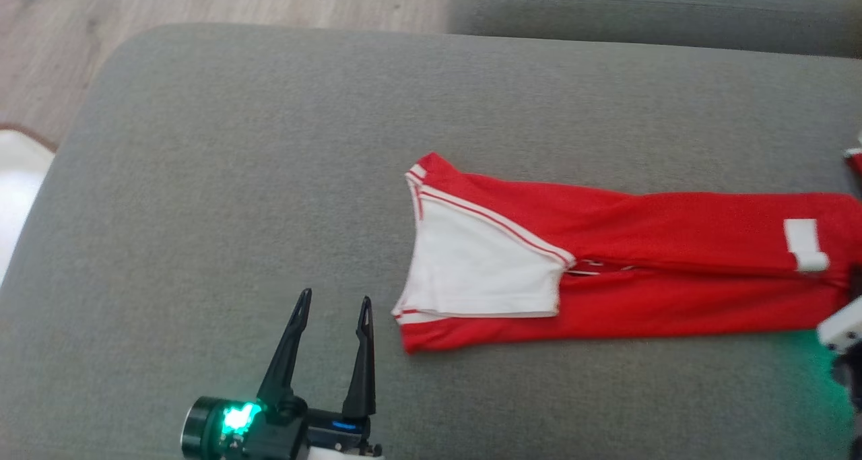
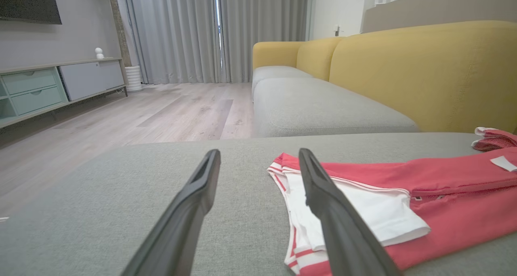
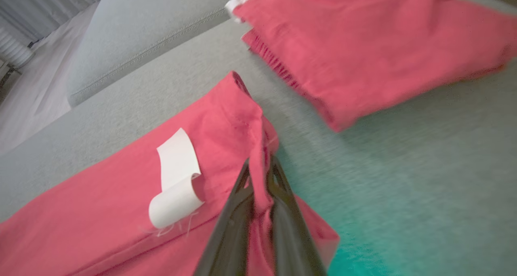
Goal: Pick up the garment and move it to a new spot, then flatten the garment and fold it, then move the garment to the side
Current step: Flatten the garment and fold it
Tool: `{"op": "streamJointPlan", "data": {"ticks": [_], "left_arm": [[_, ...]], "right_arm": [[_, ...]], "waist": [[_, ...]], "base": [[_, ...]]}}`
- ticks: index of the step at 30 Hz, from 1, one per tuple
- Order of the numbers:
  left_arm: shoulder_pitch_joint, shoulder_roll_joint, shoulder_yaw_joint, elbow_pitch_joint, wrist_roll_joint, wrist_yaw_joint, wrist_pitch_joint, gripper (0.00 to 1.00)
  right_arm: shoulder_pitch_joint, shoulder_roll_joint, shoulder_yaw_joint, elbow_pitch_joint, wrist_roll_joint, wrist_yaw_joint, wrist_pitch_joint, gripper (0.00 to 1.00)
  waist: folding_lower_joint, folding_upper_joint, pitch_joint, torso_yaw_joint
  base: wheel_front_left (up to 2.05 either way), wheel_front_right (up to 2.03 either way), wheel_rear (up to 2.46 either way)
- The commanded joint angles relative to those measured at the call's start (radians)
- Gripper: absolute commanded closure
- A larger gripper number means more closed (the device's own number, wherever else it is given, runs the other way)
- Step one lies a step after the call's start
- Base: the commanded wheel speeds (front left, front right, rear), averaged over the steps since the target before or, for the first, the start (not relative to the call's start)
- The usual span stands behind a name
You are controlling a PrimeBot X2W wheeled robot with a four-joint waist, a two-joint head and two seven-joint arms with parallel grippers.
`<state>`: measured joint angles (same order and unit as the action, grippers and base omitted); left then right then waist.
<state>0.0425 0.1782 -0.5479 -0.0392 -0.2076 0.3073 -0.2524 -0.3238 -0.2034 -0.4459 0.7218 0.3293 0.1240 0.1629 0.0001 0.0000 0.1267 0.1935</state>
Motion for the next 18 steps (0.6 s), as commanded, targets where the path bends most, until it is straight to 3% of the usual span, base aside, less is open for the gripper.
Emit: {"op": "streamJointPlan", "data": {"ticks": [1,8,18], "left_arm": [[-0.01,-0.011,0.039,-0.028,0.01,-0.003,-0.009,0.0],[0.003,-0.029,0.057,-0.016,0.024,-0.033,-0.009,0.0],[0.016,-0.043,0.068,0.013,0.037,-0.078,-0.009,0.0]], "right_arm": [[0.007,-0.05,0.014,-0.056,0.016,0.007,-0.002,1.0],[0.064,-0.072,0.015,-0.23,0.12,0.007,0.054,1.0],[0.079,0.102,0.211,-0.572,0.162,0.007,0.141,1.0]], "waist": [[-0.0001,0.0,-0.006,-0.018],[-0.0001,0.0,-0.018,-0.047],[-0.0001,0.0,-0.061,-0.02]], "base": [[0.0,0.0,0.0],[0.0,0.0,0.0],[0.0,0.0,0.0]]}}
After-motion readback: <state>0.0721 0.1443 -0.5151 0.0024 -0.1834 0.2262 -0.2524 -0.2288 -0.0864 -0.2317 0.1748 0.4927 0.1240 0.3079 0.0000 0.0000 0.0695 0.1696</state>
